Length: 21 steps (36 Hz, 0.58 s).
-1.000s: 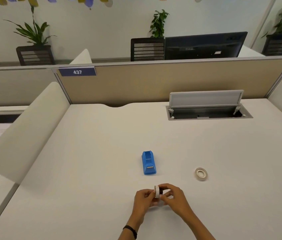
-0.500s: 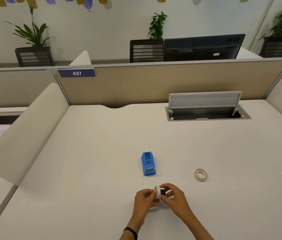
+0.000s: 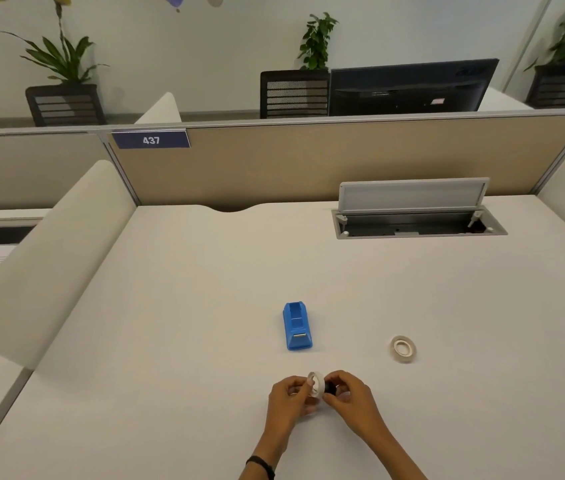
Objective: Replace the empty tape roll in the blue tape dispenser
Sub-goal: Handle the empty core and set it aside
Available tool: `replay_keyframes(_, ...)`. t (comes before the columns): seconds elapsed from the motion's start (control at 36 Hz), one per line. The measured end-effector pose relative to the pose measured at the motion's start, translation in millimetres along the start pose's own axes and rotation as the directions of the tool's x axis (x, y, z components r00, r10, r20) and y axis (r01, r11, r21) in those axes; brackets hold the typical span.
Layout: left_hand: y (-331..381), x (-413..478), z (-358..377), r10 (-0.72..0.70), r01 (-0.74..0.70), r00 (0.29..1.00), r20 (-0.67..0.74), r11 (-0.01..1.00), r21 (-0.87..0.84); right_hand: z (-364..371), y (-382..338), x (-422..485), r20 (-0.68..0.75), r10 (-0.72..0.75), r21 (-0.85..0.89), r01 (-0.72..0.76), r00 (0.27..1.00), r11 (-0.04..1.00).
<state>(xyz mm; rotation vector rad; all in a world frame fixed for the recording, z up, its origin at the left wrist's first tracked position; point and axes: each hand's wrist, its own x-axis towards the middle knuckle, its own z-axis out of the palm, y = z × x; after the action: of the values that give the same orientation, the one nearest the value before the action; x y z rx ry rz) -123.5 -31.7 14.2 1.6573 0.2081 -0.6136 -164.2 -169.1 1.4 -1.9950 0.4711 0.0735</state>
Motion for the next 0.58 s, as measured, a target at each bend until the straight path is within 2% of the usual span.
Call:
replay_keyframes(0.22,-3,5,0,-0.039,0.039,0.999,-0.01,0.999,-0.028,-5,4,4,-0.028,0.033,0.037,-0.032,0.999,0.999)
replay_keyframes(0.47,2,7,8,-0.112,0.133,0.98,0.165,0.983,-0.124,-4,-4,8,0.055,0.05,0.087,-0.055,0.997,0.995)
replay_keyframes(0.58,3,11,9,-0.128,0.152,0.983,0.134,0.97,-0.188,-3,-6,9,0.064,0.091,0.142,-0.099,0.994,0.985)
